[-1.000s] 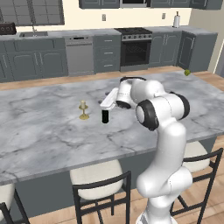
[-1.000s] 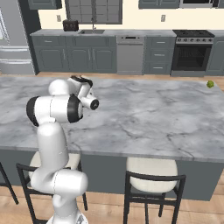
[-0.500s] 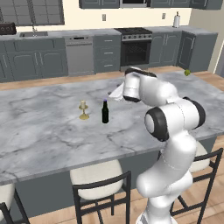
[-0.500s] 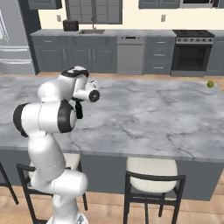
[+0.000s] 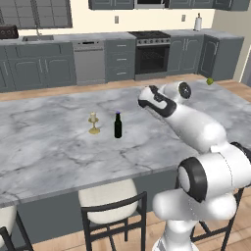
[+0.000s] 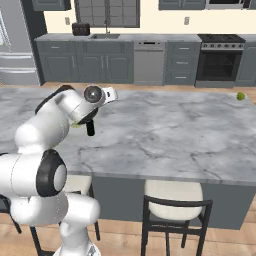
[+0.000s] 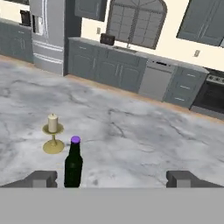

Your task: Open the cabinet directly in front. Then move the beer and the mug to the dining counter with the candle on it.

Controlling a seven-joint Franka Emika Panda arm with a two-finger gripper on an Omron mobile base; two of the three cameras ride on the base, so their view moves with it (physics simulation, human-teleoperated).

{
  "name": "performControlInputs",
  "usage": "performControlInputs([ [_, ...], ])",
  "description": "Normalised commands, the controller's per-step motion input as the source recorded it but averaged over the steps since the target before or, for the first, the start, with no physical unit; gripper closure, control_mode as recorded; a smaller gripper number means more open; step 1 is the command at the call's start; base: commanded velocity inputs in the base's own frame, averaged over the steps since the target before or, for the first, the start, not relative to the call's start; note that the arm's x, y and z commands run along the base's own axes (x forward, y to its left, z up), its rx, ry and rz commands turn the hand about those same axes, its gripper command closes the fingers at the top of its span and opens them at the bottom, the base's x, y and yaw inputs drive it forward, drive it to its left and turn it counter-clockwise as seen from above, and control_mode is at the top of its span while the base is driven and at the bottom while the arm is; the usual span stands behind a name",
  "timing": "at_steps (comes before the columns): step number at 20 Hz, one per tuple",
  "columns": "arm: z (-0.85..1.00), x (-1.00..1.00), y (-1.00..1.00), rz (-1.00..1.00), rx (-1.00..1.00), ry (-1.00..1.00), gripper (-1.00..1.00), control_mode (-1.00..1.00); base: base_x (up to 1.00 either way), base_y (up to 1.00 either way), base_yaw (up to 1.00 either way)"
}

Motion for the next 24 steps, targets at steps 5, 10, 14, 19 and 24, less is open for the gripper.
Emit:
performControlInputs([
  [5, 0.64, -1.0, -0.69, -0.14, -0.18, 0.25, -1.0, -1.0, 0.0, 0.0, 0.0],
  [10, 0.01, -1.0, -0.64, 0.0, -0.02, -0.09, -1.0, -1.0, 0.0, 0.0, 0.0],
  [14, 0.33, -0.66, -0.12, 0.0, 0.16, -0.51, -1.0, -1.0, 0.0, 0.0, 0.0],
  [19, 0.0, 0.0, 0.0, 0.0, 0.0, 0.0, -1.0, -1.0, 0.0, 0.0, 0.0],
  [24, 0.0, 0.0, 0.0, 0.0, 0.0, 0.0, -1.0, -1.0, 0.0, 0.0, 0.0],
])
